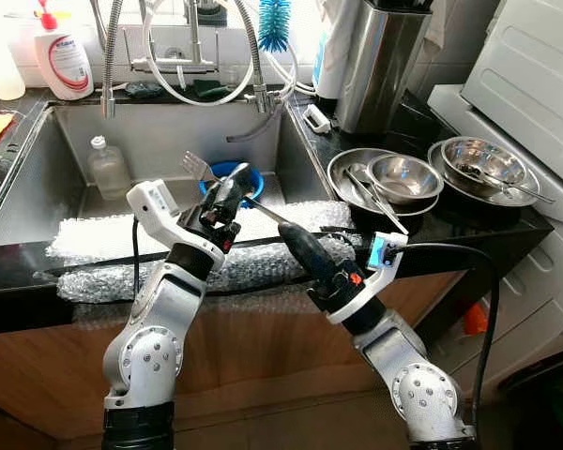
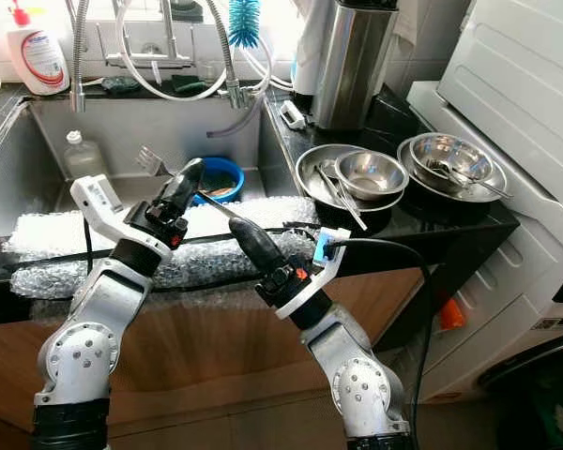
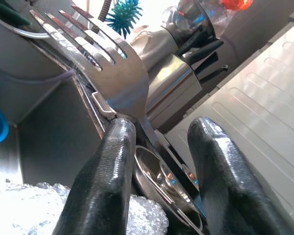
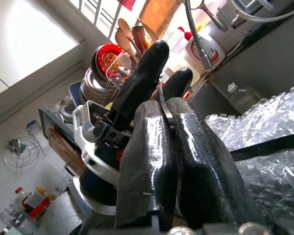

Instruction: Kitchen organization

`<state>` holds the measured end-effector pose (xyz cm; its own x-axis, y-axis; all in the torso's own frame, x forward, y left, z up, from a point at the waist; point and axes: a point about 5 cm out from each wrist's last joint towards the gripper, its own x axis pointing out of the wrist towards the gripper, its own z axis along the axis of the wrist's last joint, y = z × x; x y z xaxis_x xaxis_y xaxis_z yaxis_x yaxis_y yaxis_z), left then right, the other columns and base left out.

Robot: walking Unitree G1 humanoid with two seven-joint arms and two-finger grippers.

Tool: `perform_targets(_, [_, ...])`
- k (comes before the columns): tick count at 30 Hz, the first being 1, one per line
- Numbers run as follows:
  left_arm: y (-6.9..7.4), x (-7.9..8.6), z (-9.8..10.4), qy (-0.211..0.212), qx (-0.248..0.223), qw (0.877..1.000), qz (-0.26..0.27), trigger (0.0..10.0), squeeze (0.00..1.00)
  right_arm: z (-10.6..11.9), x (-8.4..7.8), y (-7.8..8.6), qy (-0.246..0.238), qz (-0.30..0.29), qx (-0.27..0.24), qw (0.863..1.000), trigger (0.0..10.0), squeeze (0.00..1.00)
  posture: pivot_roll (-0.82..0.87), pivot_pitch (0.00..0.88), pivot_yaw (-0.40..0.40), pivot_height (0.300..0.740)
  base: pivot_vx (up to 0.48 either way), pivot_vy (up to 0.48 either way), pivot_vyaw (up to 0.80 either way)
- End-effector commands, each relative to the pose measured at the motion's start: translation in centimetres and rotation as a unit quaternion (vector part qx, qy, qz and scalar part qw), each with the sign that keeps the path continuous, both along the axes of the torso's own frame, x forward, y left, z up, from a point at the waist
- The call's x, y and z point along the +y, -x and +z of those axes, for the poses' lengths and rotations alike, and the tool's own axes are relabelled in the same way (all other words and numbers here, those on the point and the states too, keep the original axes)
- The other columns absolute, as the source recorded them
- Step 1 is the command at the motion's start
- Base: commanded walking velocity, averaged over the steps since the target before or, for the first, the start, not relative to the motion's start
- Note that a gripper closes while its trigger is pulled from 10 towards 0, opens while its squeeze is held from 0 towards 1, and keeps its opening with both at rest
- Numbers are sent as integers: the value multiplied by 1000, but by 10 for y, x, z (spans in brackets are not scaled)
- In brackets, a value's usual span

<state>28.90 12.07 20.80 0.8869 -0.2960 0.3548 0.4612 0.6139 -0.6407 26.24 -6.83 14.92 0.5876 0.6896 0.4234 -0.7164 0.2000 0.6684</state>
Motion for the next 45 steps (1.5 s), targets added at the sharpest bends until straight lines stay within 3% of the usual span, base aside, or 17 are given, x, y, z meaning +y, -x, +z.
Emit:
perform_targets(1, [-1,-3,6,9,-10,1000,-3,0,0,6,-1,3,6,4,-19,1000,10000,0,30,0,-89,740,0,0,0])
perform_targets(25, [-2,2,8,32,-8,999,0,0,0,6,-1,-2,19,-14,-34,999,10000,0,35,0,-85,740,0,0,0])
perform_targets(26, [-2,3,8,39,-7,999,0,0,0,6,-1,-4,20,-22,-32,999,10000,106,33,0,-83,740,0,0,0])
perform_targets(27, [-2,4,8,41,-7,999,1,0,0,6,-2,-4,21,-25,-32,999,10000,106,33,0,-83,740,0,0,0])
perform_targets(28, [-2,4,9,45,-6,999,0,0,0,5,-2,-5,23,-28,-31,999,10000,1000,32,0,-82,740,0,0,0])
perform_targets(35, [-5,13,16,90,-10,996,14,0,0,2,-3,-6,29,-37,-24,999,10000,1000,36,0,-85,740,0,0,0])
perform_targets(38, [-9,25,27,128,-17,990,48,0,0,2,-3,-7,30,-42,-25,998,10000,1000,36,0,-83,740,0,0,0])
perform_targets(42, [-12,35,38,136,-30,986,89,0,0,2,-4,-10,42,-60,-22,997,10000,1000,35,0,-81,740,0,0,0])
perform_targets(43, [-15,44,42,132,-34,982,129,0,0,3,-6,-14,59,-87,-22,994,10000,714,33,0,-78,740,0,0,0])
perform_targets(44, [-16,49,45,124,-39,980,148,0,0,5,-7,-16,66,-99,-23,993,10000,0,28,0,-75,740,0,0,0])
perform_targets(45, [-16,53,48,109,-47,978,170,0,0,8,-8,-18,76,-115,-28,990,10000,0,28,0,-75,740,0,0,0])
